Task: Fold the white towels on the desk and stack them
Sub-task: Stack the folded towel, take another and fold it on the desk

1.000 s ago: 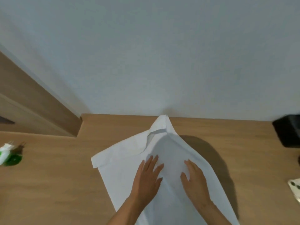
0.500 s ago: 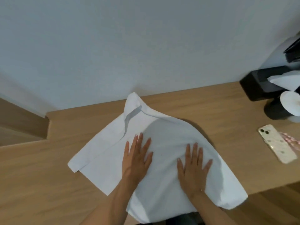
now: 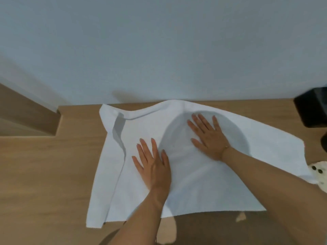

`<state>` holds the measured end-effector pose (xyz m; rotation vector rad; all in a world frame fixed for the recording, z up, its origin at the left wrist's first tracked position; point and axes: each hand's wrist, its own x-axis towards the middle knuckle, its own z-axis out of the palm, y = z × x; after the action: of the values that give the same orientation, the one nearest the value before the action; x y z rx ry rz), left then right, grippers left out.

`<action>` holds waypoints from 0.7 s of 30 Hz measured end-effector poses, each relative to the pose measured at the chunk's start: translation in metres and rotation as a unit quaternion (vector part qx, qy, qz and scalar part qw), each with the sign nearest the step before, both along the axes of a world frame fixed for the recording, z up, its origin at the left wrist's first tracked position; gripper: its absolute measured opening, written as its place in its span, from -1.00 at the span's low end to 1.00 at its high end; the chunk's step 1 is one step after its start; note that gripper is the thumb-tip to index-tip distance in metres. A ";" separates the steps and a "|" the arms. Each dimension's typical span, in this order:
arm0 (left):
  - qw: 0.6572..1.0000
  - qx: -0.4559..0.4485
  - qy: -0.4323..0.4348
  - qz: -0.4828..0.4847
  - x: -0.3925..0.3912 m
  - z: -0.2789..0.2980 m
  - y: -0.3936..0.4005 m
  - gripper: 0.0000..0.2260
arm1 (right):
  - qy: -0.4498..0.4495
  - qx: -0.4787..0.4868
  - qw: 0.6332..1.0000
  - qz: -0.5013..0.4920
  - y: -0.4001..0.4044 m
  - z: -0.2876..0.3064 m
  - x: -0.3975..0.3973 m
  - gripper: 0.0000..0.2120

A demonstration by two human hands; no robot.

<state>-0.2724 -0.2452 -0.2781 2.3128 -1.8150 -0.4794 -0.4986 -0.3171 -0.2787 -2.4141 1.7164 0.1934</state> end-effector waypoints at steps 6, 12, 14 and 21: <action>0.991 0.040 0.119 -0.038 0.014 0.026 0.005 -0.55 | -0.002 0.017 0.999 -0.032 -0.005 0.010 0.010 -0.43; 0.984 -0.060 0.162 -0.052 0.090 0.080 0.083 -0.75 | -0.258 -0.011 0.953 -0.161 0.087 0.046 0.084 -0.49; 0.993 -0.013 0.108 -0.042 0.113 0.086 0.105 -0.73 | -0.264 0.034 0.957 -0.117 0.124 0.050 0.114 -0.48; 0.994 0.091 0.006 -0.056 0.166 0.077 0.114 -0.67 | -0.133 0.152 0.978 0.052 0.173 0.038 0.155 -0.40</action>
<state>-0.1066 -0.1311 -0.2012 2.3243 -1.9795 -0.7011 -0.3437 -0.1444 -0.2403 -2.1924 1.3398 0.1273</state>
